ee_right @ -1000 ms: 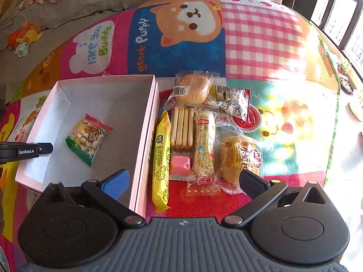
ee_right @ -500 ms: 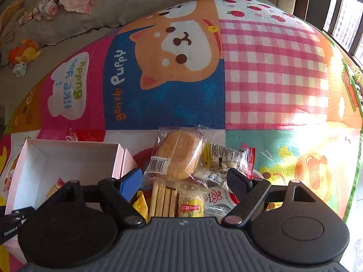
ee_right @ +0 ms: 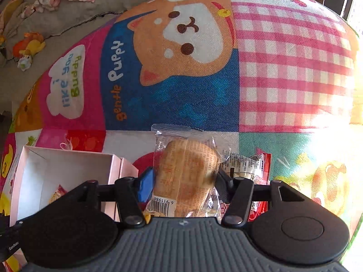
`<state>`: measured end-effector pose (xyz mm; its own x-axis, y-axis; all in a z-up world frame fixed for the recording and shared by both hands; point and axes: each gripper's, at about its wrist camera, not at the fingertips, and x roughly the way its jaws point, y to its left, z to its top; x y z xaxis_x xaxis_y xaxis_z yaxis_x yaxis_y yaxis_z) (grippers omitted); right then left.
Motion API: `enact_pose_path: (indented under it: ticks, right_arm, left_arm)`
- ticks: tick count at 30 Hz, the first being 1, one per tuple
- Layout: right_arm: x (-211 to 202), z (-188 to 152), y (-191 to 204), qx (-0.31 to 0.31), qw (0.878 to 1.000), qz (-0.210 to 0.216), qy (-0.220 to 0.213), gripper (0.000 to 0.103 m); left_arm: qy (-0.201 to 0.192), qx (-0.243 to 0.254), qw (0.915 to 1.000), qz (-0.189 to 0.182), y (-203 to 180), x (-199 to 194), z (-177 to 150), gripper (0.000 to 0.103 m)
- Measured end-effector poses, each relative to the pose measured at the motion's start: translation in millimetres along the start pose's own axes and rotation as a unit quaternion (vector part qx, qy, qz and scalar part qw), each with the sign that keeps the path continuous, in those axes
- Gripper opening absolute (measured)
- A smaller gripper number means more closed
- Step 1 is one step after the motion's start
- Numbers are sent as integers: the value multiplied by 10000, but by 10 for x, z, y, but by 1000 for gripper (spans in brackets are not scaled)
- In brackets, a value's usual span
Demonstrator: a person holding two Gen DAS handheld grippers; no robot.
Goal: Organize objects
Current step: 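Grasp the wrapped round bread bun with the right gripper, then carry the bread bun into the pink box and release it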
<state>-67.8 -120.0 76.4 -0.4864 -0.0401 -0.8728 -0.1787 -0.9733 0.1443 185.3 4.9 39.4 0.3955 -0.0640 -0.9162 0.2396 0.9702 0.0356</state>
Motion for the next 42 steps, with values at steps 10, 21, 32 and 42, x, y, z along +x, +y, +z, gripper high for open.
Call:
enact_pose_path:
  ticks: [10,21,32,42]
  right_arm:
    - [-1136,-965,360,-59,9973,336,645,56]
    - [-2129,-1057,1033,47,9953,335,910,56]
    - [-2332,-288,1482,-150,9988,261,373,56]
    - [-2125,236,2025,-687,9966,434,157,56]
  left_arm:
    - [88,-197,9995,-227,70,5,5,9]
    - [275,-368,9979,-446,148,23,36,9]
    - [210,-442,9978,-455,159,15,12,9]
    - [112,-485,9975,-509,185,4,-34,10]
